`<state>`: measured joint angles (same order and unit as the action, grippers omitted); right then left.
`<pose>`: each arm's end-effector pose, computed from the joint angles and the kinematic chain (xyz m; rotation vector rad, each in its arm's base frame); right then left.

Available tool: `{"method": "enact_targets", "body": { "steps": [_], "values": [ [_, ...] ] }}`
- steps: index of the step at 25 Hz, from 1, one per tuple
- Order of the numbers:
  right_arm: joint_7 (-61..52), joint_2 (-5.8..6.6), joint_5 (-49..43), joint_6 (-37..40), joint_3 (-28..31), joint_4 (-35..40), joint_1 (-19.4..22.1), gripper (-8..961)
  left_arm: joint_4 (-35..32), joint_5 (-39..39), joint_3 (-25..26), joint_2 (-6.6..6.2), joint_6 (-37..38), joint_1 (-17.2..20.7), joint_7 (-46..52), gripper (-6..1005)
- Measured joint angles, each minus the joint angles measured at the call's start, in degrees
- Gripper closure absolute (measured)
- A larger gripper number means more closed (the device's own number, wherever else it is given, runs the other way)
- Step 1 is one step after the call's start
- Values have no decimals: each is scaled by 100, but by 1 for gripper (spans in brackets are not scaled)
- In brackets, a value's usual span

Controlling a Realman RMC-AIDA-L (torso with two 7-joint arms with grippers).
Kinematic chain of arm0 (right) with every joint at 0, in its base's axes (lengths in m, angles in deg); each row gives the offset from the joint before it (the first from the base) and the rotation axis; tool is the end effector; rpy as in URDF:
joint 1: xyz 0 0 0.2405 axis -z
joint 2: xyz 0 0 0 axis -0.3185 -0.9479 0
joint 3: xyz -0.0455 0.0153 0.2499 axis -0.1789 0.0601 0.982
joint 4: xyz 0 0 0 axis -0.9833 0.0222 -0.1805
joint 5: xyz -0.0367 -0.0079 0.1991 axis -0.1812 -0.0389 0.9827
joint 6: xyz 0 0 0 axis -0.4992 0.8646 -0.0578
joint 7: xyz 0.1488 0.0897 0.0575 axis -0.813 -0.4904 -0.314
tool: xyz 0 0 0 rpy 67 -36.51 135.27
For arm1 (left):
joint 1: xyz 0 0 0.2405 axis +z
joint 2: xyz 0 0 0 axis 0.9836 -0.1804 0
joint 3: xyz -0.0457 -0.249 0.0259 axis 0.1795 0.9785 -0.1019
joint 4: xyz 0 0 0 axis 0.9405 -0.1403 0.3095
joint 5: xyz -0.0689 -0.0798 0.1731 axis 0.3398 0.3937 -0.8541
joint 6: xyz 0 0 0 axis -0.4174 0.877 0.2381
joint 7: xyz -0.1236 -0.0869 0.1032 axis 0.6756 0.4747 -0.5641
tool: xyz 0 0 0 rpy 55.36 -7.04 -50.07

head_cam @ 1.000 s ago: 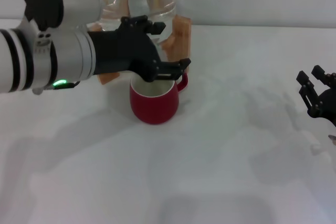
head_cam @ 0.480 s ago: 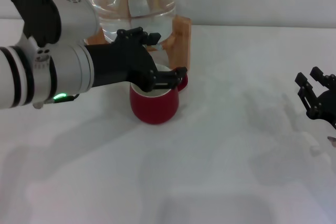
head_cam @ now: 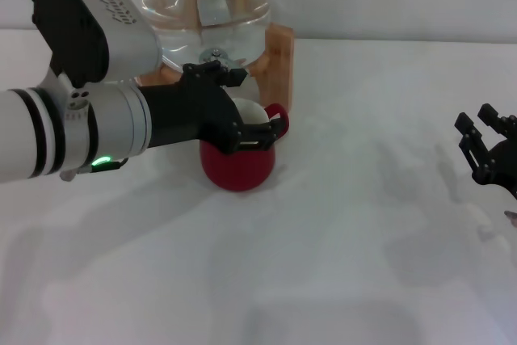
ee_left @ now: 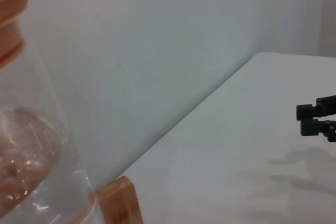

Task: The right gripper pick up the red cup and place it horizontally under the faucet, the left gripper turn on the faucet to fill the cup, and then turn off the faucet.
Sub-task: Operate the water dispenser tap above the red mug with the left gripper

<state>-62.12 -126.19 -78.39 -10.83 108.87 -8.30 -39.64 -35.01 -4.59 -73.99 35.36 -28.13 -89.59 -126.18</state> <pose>0.2973 0.3339 -0.0380 -1.8640 0.4835 0.8033 -0.1495 0.3392 -0.0358 -2.5248 -0.3249 -0.2648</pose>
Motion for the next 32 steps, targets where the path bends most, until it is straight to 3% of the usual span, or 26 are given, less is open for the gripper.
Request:
{"method": "enact_targets", "body": {
  "steps": [10, 32],
  "values": [
    [0, 0, 0, -8, 0, 1, -10, 621, 6, -44, 26, -3, 62, 2, 17, 123],
    [0, 0, 0, 1, 0, 0, 2, 621, 305, -75, 24, -25, 46, -385, -102, 123]
  ]
}}
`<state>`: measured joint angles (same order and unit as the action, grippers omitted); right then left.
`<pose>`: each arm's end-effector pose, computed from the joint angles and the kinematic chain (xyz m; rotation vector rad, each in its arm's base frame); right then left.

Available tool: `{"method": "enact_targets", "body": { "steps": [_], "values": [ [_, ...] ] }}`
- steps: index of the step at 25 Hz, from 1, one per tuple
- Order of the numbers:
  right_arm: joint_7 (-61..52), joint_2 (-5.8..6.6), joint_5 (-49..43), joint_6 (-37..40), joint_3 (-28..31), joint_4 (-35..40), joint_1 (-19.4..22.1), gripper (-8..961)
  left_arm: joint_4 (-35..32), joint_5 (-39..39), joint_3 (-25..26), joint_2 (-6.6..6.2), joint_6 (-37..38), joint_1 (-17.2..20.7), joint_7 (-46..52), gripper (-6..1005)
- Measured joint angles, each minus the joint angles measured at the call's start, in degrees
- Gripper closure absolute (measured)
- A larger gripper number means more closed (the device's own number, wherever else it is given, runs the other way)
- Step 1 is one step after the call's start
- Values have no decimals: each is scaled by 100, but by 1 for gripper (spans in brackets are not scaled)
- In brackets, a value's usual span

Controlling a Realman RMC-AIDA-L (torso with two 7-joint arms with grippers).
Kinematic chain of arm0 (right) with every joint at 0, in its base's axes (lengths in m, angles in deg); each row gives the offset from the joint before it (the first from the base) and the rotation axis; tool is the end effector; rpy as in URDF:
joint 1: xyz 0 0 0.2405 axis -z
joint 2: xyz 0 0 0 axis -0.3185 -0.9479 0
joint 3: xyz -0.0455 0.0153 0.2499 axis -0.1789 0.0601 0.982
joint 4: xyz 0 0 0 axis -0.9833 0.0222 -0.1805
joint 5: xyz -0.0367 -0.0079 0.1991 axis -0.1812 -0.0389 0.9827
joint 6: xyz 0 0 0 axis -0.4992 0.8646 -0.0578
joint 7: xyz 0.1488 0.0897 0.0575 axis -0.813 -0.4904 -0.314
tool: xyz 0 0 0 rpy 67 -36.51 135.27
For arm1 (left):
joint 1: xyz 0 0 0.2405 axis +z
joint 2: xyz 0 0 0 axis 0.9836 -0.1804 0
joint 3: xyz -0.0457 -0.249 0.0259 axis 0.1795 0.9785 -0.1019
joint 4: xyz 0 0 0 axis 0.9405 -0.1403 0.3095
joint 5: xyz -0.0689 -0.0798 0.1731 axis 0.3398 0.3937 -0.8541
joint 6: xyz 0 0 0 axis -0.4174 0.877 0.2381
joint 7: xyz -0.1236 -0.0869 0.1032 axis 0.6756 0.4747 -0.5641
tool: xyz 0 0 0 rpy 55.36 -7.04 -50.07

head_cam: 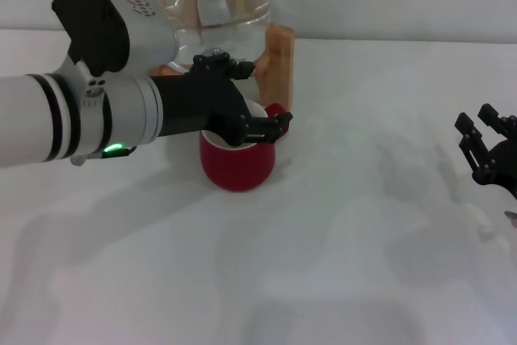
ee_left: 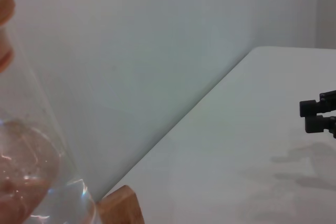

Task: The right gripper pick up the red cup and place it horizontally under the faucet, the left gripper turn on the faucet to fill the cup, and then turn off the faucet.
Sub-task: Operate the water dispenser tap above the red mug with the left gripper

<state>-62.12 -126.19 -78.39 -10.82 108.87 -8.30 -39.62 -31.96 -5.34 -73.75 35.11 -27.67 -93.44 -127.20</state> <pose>0.2974 0.3338 -0.0380 -1.8639 0.4837 0.8033 -0.1445 0.3510 -0.0409 -2.5412 -0.2715 -0.2372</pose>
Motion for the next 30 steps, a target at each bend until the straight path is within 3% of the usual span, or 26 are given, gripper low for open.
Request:
{"method": "enact_targets", "body": {
  "steps": [30],
  "values": [
    [0, 0, 0, 0, 0, -17, 38, 621, 27, -86, 48, -1, -84, -109, 46, 123]
  ]
}}
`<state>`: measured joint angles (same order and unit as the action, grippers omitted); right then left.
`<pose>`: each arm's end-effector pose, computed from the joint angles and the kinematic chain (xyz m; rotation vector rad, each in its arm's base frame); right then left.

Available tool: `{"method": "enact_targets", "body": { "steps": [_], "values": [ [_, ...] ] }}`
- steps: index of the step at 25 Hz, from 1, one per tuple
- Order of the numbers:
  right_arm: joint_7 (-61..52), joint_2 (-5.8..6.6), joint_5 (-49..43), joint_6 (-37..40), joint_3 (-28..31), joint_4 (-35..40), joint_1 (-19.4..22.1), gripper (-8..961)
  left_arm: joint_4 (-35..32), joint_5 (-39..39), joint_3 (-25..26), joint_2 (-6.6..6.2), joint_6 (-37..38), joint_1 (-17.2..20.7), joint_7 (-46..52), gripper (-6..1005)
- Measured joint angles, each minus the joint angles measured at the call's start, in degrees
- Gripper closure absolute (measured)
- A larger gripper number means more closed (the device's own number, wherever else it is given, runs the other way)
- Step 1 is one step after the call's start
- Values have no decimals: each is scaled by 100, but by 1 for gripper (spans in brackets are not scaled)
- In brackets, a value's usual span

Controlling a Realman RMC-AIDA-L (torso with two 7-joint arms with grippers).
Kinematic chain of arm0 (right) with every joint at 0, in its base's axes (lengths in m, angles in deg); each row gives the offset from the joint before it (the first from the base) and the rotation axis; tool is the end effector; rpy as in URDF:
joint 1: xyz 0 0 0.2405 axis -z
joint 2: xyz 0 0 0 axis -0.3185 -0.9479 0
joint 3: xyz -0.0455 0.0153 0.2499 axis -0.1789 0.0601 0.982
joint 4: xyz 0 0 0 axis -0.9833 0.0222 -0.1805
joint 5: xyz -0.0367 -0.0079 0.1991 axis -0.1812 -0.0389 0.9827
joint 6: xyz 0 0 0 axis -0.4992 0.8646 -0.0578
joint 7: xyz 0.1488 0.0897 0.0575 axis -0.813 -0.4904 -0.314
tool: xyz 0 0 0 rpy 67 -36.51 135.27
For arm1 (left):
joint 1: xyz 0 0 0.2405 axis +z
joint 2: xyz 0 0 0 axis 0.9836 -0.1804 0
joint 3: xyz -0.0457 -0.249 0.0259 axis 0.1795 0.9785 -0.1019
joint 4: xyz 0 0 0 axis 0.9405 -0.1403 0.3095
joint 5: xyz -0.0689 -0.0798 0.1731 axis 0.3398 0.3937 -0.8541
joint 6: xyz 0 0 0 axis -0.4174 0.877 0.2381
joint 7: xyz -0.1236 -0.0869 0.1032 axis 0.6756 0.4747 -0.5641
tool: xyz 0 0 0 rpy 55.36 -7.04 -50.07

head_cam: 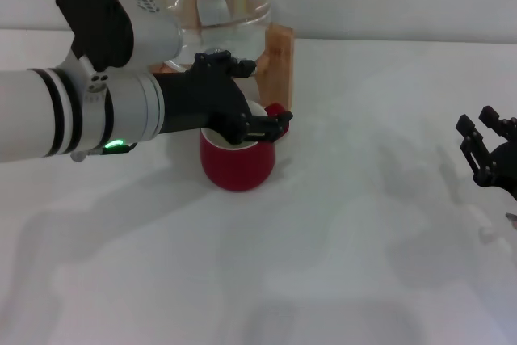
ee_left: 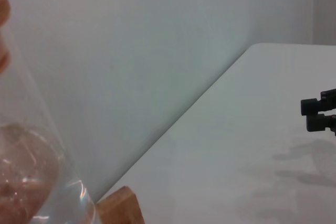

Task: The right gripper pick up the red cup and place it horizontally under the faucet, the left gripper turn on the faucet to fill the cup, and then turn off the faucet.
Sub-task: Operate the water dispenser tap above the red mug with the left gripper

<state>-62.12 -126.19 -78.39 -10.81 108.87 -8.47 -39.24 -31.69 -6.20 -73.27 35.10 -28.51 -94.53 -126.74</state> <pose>0.2987 0.3319 -0.0382 -1.8613 0.4897 0.8025 -0.1429 0.3536 -0.0407 -2.5488 -0.2627 -0.2217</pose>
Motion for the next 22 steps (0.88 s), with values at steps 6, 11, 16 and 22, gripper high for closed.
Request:
{"method": "enact_targets", "body": {
  "steps": [6, 11, 16, 22],
  "values": [
    [0, 0, 0, 0, -9, 0, 2, 621, -43, -2, 35, 1, -19, 80, 18, 123],
    [0, 0, 0, 0, -9, 0, 2, 621, -49, -2, 95, -3, -30, 89, 14, 123],
    [0, 0, 0, 0, -9, -5, 15, 621, -8, -2, 145, -7, -52, 43, -1, 123],
    [0, 0, 0, 0, -10, -23, 28, 621, 136, -6, 157, -15, -96, -95, -24, 123]
  ]
}}
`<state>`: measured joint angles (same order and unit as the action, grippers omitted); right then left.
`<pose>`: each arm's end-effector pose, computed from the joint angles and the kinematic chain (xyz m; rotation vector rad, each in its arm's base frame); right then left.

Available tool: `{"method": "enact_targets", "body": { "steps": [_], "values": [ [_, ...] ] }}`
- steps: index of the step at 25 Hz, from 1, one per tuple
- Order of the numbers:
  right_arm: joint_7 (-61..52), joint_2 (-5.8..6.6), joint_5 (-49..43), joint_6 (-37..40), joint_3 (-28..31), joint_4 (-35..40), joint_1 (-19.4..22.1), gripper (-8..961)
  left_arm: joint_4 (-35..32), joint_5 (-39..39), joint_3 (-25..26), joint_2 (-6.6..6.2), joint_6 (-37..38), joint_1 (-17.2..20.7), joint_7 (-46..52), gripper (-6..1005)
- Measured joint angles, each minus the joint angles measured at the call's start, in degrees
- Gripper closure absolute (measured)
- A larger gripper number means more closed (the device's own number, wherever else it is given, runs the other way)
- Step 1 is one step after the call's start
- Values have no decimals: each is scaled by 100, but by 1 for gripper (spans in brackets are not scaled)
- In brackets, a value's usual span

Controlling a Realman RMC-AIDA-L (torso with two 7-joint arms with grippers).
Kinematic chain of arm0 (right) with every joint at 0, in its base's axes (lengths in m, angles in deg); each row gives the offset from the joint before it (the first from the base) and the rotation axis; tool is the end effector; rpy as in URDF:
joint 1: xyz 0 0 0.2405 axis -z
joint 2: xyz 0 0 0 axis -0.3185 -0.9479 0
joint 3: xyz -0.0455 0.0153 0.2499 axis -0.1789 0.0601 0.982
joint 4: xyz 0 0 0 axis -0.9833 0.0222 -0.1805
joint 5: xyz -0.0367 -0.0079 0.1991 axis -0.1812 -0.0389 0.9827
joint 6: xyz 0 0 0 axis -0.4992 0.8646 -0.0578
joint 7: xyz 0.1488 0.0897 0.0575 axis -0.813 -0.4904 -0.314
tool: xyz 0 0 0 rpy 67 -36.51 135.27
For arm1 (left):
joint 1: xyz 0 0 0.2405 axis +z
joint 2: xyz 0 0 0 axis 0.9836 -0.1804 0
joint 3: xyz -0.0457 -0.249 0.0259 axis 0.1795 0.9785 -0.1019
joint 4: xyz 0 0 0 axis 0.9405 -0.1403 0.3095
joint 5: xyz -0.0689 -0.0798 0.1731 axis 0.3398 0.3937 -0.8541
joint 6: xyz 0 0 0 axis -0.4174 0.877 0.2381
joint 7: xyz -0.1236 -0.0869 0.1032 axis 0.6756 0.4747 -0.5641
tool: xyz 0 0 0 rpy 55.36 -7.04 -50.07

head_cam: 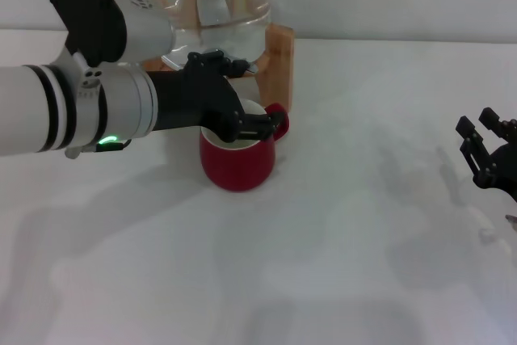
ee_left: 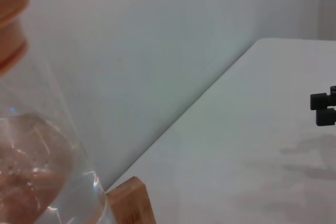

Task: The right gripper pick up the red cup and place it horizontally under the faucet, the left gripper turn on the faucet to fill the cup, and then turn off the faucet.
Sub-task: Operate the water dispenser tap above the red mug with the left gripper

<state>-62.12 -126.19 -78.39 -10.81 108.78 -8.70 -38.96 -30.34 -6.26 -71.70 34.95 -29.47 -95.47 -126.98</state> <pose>0.2992 0.3304 -0.0389 -1.8609 0.4942 0.8037 -0.1483 0.3580 -0.0380 -2.5490 -0.2795 -0.2068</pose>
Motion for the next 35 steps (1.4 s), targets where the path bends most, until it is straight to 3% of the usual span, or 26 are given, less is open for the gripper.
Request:
{"method": "enact_targets", "body": {
  "steps": [35],
  "values": [
    [0, 0, 0, 15, 0, -13, 17, 620, 145, -50, 1, 18, 87, -191, -22, 122]
  ]
}}
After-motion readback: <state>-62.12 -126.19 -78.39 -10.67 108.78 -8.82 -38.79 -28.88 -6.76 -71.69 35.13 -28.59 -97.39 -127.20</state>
